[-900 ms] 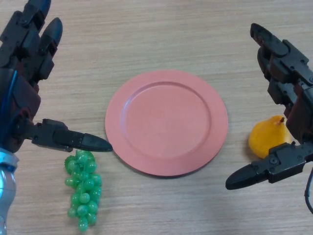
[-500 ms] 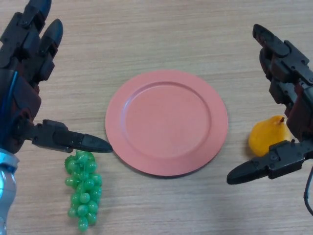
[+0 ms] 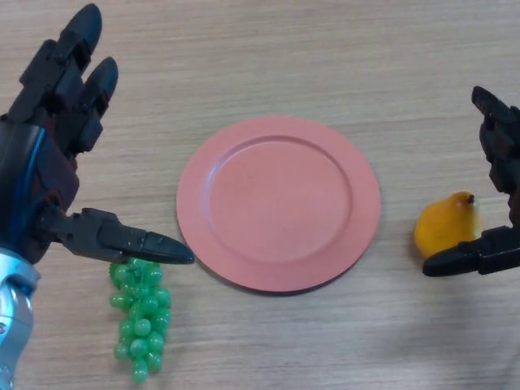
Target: Pick up the yellow pear and place it on the plate
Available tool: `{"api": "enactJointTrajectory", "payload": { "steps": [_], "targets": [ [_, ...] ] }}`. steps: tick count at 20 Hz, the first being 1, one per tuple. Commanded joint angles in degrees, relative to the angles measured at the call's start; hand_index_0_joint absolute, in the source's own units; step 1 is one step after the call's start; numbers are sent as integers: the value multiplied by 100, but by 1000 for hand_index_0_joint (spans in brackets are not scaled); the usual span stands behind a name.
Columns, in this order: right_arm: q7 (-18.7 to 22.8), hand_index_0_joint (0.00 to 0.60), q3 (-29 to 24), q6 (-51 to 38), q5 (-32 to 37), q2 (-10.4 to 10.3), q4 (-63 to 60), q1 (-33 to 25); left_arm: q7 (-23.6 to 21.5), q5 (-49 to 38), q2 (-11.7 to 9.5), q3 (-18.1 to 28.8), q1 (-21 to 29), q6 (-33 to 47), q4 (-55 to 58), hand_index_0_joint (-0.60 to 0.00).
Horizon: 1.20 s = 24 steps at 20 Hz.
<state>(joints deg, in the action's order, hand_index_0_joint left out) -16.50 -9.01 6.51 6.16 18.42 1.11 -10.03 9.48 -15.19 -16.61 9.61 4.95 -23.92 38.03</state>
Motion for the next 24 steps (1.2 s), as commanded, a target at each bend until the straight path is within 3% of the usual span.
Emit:
{"api": "enactJointTrajectory", "payload": {
  "steps": [1,6,10,12,15,17,19,21,24],
  "targets": [
    [50,0,-201,-1167,113,335,-311,-443,75,-107,-127,226,139,415,353,0],
    [57,0,16,-2125,-416,417,-2021,-912,84,-118,-68,258,42,631,336,0],
    [334,0,123,-3193,-852,444,-3280,-1183,100,-13,-101,256,7,749,407,0],
    [390,201,140,-3306,-892,440,-3432,-1206,117,19,-108,253,-2,701,439,0],
    [509,600,83,-3420,-395,362,-3606,-1272,156,89,-103,218,41,278,679,0],
    [449,600,51,-3091,66,299,-3260,-1153,187,49,-122,242,37,71,786,0],
    [426,600,66,-2745,76,312,-2854,-997,251,99,-80,255,-67,216,802,0],
    [390,600,70,-1720,308,245,-1909,-759,251,137,8,266,-180,435,753,0],
    [441,600,194,-1107,-35,107,-892,-648,209,-4,-5,387,-252,349,855,0]
  ]
}}
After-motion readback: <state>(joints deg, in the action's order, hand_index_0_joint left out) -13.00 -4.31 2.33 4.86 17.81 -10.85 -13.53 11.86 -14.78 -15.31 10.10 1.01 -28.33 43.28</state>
